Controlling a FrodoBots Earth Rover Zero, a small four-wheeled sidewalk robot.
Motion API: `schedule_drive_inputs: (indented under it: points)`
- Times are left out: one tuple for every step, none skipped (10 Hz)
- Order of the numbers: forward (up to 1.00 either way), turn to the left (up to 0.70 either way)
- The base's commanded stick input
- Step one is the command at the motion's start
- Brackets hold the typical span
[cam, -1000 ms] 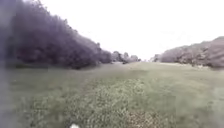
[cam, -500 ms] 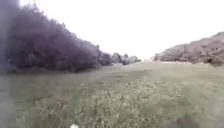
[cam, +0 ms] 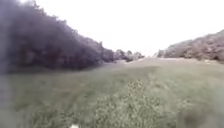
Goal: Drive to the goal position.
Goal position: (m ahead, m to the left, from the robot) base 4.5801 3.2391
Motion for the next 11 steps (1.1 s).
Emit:
schedule_drive_inputs:
  points:
    - [0.85,-0.34]
    - [0.85,-0.34]
    - [0.85,-0.34]
    - [0.85,-0.34]
    - [0.85,-0.34]
    - [0.85,-0.34]
    - [0.85,-0.34]
    - [0.85,-0.34]
    - [0.85,-0.34]
    - [0.85,-0.34]
    - [0.85,-0.34]
